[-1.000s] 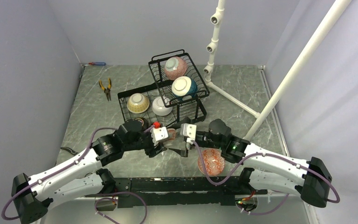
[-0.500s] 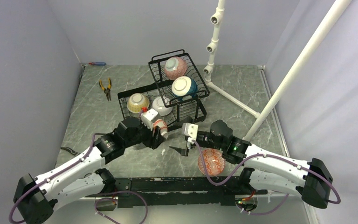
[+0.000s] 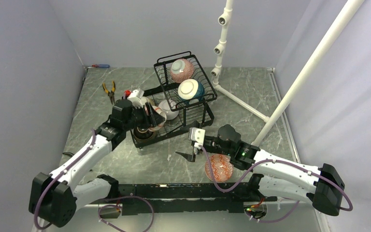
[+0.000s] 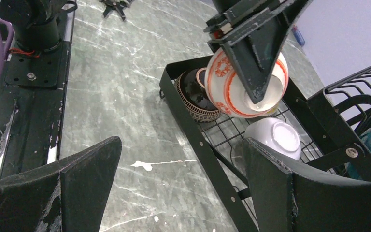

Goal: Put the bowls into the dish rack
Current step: Move the bowl to the dish rack.

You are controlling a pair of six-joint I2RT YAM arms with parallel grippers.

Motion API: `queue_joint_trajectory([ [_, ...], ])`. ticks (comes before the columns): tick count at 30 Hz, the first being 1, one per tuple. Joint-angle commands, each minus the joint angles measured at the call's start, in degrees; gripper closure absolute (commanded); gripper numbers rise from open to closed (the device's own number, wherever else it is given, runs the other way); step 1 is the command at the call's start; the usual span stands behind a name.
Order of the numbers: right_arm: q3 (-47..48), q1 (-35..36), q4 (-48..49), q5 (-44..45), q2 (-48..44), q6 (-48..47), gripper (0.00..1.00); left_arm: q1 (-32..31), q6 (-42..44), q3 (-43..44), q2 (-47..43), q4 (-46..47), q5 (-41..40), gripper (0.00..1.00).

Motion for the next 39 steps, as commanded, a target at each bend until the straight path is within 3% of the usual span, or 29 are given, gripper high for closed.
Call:
queue_joint_trajectory([
  [1,-0.13,0.21,1.99,0.41,-0.57,0.33,0.00,2.95,-6.19,3.59,4.46,10.14,7.17,0.97],
  [7,-0.60,0.25,1.92,1.15,-1.53,-0.04,0.00,6.13,-9.68,4.84,13.24,15.14,12.36,0.97],
  [26,-0.28,0.18,-0.26,1.58,-1.98,-1.36,0.00,6.36,-10.91,7.99,32.83,29.58,19.27,0.97],
  [32,-0.18,0.19,-1.14,2.37,-2.84,-1.56,0.00,6.36,-10.27,5.96,28.98,31.32,18.43,0.97],
  [39,0.46,0.27,-0.92,0.63,-2.30,-2.86,0.00,6.36,-2.53,-0.01,11.40,26.30,14.30,0.97],
])
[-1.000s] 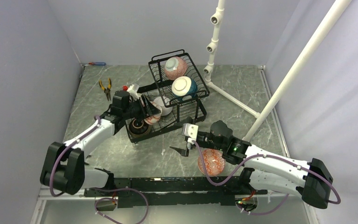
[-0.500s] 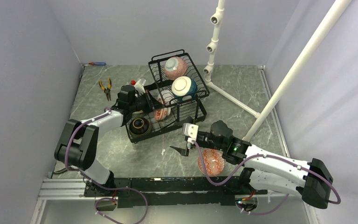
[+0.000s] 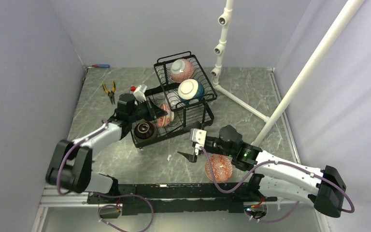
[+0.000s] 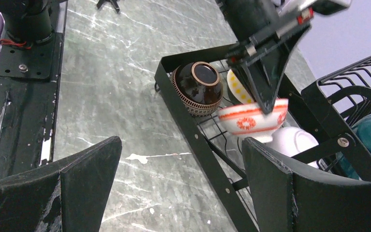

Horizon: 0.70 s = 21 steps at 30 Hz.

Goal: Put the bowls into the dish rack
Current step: Move the bowl to the dish rack.

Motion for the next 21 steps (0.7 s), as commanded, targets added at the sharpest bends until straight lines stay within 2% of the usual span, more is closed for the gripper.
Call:
queue_joint_trajectory([
  [1,1.04,0.19,1.15,-1.27,-0.38,-2.52,0.00,0.01,8.21,-0.90,-14.36,-2.37,-1.18,0.97],
  [4,1.86,0.20,-0.17,-3.51,0.27,-6.43,0.00,0.03,15.32,0.43,-22.25,-12.25,1.39,0.97],
  [7,3.26,0.33,-3.33,-5.89,0.95,-11.04,0.00,-0.04,22.69,3.52,-28.50,-26.01,4.43,0.97],
  [11,2.27,0.43,-2.46,-6.94,-0.10,-16.16,0.00,-0.04,31.99,6.97,-34.17,-39.40,11.95,0.97],
  [17,1.99,0.38,-3.04,-9.22,-1.04,-24.61,0.00,-0.04,48.96,12.71,-35.58,-59.26,24.61,0.97],
  [21,3.25,0.47,-5.32,-10.28,0.36,-30.37,0.00,-0.09,56.60,14.25,-34.39,-65.98,35.07,0.97],
])
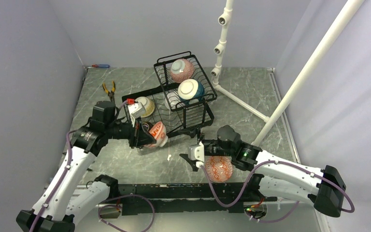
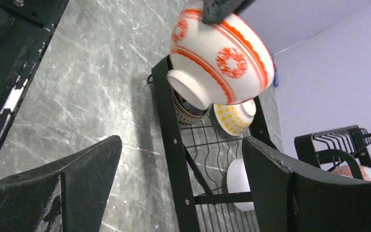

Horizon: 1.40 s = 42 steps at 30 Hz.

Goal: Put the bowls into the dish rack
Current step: Move the bowl to the dish rack, then turn the bowl upside down on the dish rack.

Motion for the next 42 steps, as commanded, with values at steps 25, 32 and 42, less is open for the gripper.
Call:
queue_joint_trajectory([
  [25,9.33,1.79,1.14,-4.06,10.68,-17.21,0.00,-11.51,8.13,1.75,8.28,0.57,19.48,0.97],
  [32,11.37,1.72,-7.03,-9.88,9.96,-18.13,0.02,-12.43,12.09,3.48,10.14,-2.86,16.45,0.97],
  [42,11.91,1.75,-11.02,-14.39,9.68,-15.04,0.06,-12.48,14.67,3.47,9.41,-3.57,13.27,0.97],
])
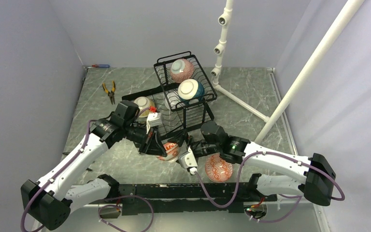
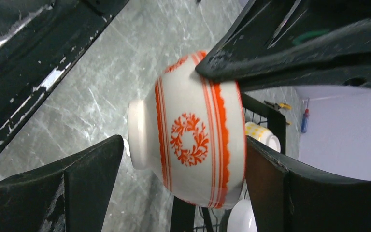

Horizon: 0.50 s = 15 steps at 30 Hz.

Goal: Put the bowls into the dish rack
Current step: Turn the bowl upside down on the dish rack.

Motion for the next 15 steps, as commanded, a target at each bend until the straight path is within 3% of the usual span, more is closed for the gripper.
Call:
queue_joint_trajectory([
  [1,3.51,0.30,0.71,-5.11,-1.39,1.99,0.07,0.03,2.64,1.39,-1.13,2.52,-0.47,0.97],
  [9,2.49,0.27,4.69,-4.54,-0.20,4.16,0.16,0.02,-0.05,-0.30,-2.51,7.20,0.97,0.97],
  [12,2.55,0.27,4.79,-3.47,1.20,3.93,0.23,-0.05,-0.76,-0.54,-2.82,8.39,1.58,0.97],
  [15,2.47,0.29,5.68,-1.97,2.13,4.22,0.38,-0.06,-1.17,-0.75,-2.92,8.88,2.09,0.97],
])
